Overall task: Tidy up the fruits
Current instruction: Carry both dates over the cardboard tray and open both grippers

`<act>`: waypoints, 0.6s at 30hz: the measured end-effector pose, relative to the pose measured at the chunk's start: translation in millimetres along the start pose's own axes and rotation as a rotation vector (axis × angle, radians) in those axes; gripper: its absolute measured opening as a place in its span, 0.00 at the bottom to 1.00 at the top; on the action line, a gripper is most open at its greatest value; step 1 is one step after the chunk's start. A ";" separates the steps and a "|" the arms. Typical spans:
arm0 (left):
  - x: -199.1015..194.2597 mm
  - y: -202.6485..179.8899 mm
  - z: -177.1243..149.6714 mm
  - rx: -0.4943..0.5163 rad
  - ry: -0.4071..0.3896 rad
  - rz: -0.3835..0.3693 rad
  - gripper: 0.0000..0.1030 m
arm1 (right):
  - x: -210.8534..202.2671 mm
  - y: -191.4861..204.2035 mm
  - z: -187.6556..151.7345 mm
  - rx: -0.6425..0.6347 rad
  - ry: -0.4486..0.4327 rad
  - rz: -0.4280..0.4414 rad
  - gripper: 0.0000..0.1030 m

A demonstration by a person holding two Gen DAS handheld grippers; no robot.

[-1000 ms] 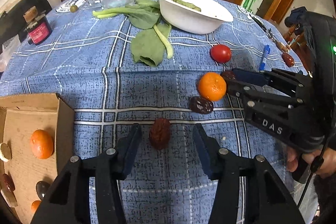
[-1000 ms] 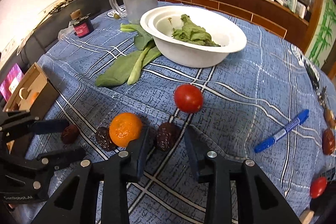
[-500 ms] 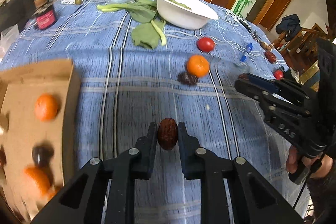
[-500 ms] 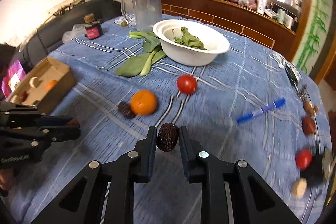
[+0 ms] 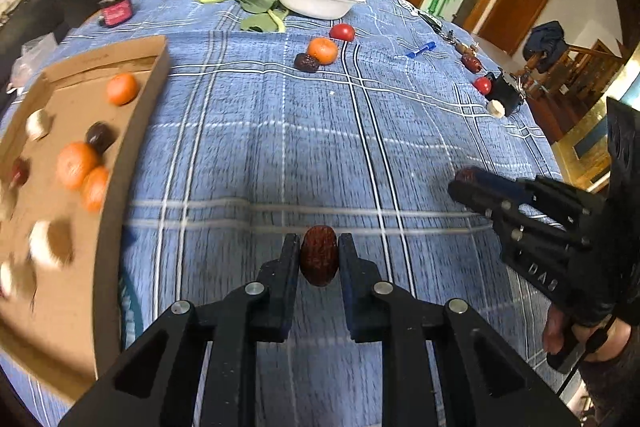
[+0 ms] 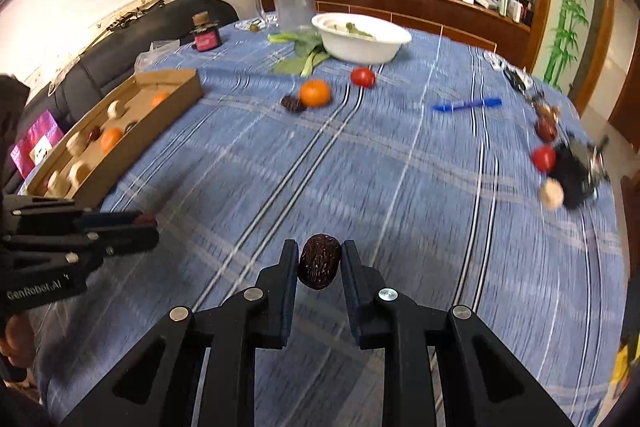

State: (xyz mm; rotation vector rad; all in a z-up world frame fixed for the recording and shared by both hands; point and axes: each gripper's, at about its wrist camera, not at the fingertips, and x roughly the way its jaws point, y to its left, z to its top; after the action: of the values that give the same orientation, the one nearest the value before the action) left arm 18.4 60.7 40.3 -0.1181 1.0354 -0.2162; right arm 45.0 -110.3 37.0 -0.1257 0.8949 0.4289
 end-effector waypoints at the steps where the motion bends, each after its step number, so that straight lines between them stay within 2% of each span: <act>1: -5.3 -1.8 -3.3 -0.003 -0.010 0.014 0.18 | -2.3 1.7 -5.0 0.001 0.007 0.004 0.22; 5: -27.9 -7.5 -10.9 -0.017 -0.045 0.032 0.18 | -13.1 8.3 -17.1 0.001 0.019 0.015 0.22; 11: -50.4 -4.0 -13.6 -0.005 -0.074 -0.003 0.18 | -28.5 23.6 -24.6 0.000 0.020 -0.016 0.23; 18: -67.0 27.4 -14.2 -0.022 -0.091 -0.011 0.18 | -25.0 47.3 -17.2 0.027 0.032 -0.028 0.23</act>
State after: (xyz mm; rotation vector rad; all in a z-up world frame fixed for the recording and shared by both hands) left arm -23.5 103.0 83.9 -0.1517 0.9470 -0.2075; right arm -0.8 -79.9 49.1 -0.1207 0.9290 0.3894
